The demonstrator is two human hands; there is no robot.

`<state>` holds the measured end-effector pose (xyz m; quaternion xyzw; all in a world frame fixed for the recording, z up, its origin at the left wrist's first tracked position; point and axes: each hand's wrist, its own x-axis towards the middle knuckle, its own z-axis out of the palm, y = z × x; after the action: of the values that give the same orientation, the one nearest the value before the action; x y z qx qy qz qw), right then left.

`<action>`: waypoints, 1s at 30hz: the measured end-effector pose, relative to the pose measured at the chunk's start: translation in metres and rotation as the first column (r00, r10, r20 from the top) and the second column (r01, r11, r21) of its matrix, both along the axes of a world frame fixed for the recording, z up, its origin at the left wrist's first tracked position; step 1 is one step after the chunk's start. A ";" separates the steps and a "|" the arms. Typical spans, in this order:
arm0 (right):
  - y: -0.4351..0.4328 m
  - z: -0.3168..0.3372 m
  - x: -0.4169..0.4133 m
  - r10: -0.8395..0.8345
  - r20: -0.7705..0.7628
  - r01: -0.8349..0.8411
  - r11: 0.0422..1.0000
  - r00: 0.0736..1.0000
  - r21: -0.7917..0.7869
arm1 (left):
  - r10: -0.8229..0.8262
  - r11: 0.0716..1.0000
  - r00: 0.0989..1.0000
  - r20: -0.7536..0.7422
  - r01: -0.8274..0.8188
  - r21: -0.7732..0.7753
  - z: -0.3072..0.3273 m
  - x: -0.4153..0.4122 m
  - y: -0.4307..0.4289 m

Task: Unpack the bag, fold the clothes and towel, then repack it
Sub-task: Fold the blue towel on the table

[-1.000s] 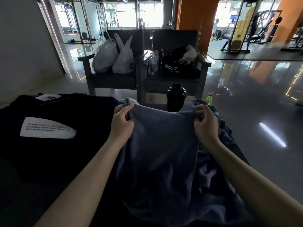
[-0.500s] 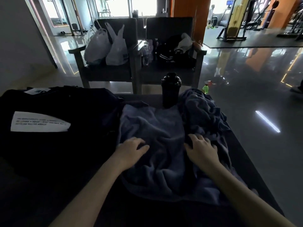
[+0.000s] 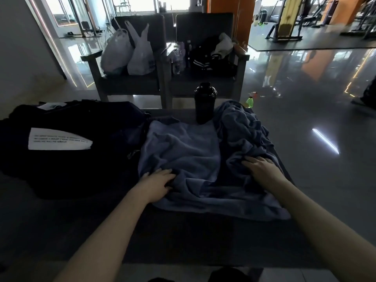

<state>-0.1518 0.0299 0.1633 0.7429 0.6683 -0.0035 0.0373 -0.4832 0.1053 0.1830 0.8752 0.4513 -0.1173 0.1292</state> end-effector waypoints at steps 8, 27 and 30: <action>-0.049 0.003 -0.080 0.245 -0.250 -0.219 0.967 0.937 0.127 | 0.271 0.846 0.887 0.375 -0.405 0.346 0.001 0.001 -0.045; -0.078 0.052 -0.081 -0.172 -0.959 0.542 0.840 0.224 -0.024 | 0.261 0.924 0.917 0.302 -0.328 0.197 0.027 -0.030 -0.039; -0.069 0.039 -0.082 -0.291 -0.927 0.594 0.798 0.237 -0.100 | 0.296 0.867 0.932 0.207 -0.354 0.351 0.030 -0.020 -0.033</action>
<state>-0.2335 -0.0394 0.2022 0.7694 0.3259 -0.3281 -0.4407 -0.5032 0.0720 0.2125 0.8008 0.5958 0.0612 0.0066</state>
